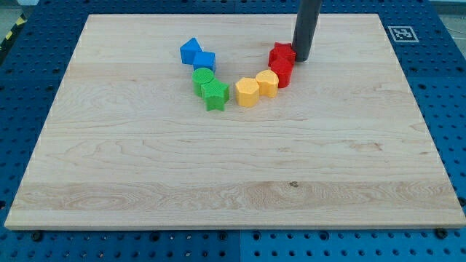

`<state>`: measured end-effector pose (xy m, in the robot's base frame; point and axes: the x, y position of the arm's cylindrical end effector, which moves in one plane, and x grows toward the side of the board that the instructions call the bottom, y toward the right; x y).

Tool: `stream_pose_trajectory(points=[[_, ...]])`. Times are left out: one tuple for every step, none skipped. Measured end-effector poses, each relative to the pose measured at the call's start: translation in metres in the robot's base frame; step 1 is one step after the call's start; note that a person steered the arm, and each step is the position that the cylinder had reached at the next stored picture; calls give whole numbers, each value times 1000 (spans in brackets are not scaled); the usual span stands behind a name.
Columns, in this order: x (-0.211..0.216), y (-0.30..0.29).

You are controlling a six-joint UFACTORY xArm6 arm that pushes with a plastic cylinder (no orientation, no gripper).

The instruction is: Move the red star slightly to the left

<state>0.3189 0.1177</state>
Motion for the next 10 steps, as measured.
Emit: stream_pose_trajectory(points=[[8,7],[12,6],[-18,-4],[-30,-31],[-31,-31],[-29,-31],[-29,-32],[-29,-39],[-29,-40],[-29,-18]])
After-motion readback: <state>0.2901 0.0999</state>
